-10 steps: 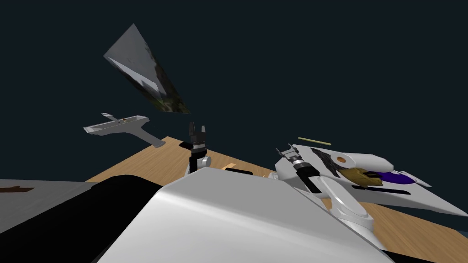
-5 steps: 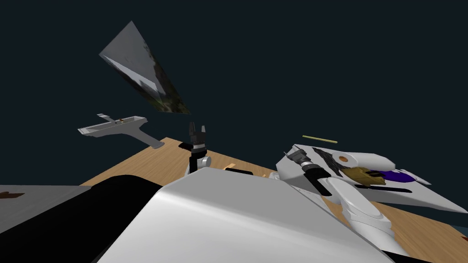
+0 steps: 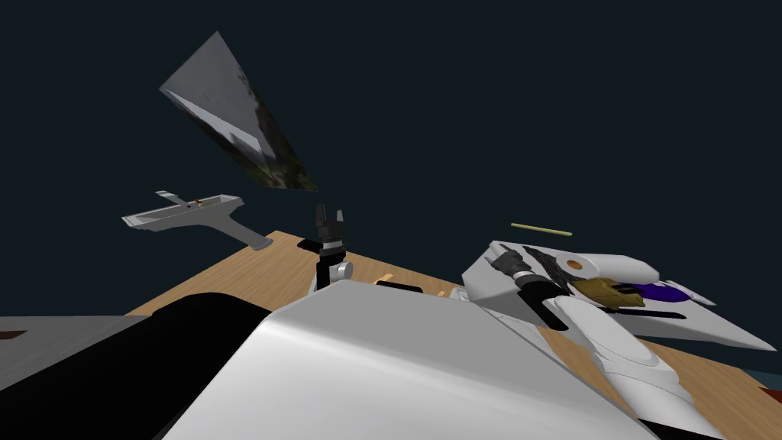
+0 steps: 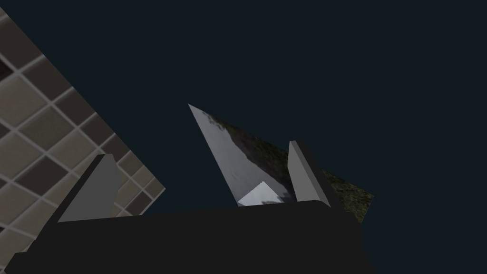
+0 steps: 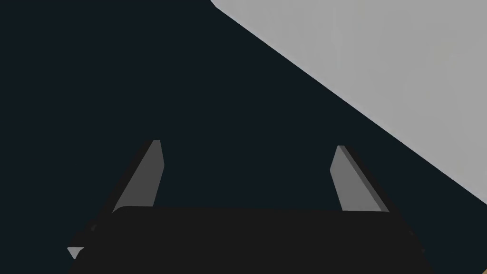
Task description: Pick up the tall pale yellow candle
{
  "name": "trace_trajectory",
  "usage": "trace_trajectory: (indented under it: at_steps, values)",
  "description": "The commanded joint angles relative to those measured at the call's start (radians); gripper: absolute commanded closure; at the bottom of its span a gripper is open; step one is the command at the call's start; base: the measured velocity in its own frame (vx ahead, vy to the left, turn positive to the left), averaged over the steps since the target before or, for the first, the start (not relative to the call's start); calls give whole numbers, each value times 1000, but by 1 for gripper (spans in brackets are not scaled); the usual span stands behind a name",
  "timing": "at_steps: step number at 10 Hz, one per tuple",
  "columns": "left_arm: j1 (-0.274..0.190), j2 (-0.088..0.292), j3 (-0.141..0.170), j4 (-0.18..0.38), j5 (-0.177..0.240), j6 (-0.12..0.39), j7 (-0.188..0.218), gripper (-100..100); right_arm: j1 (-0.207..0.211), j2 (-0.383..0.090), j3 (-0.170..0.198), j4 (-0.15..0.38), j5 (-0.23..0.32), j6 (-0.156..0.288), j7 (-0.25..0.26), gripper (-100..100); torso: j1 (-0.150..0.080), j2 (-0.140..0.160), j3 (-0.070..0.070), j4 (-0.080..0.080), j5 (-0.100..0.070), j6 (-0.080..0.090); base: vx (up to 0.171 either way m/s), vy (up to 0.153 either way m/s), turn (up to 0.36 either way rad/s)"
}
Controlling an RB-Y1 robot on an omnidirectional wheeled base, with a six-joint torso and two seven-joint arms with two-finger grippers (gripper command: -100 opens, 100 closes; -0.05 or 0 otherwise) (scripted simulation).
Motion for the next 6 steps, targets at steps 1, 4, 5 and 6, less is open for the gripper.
trace_trajectory:
  at_steps: [1, 4, 5, 6]
  values:
    - [0, 0, 0, 0, 0, 0, 0, 0, 2, 2, -18, 14, 6, -13, 29, -100, 0, 0, 0, 0, 0, 0, 2, 25, -5]
    - [0, 0, 0, 0, 0, 0, 0, 0, -4, -22, -22, 35, 36, -7, 48, -100, 0, 0, 0, 0, 0, 0, 3, 20, -16]
    - [0, 0, 0, 0, 0, 0, 0, 0, -4, -24, -23, 36, 39, -5, 50, 0, -1, 0, 0, 0, 0, 0, 0, 0, 0]
    - [0, 0, 0, 0, 0, 0, 0, 0, -4, -24, -23, 36, 38, -5, 50, -100, -2, 0, 0, 0, 0, 0, 0, 0, 0]
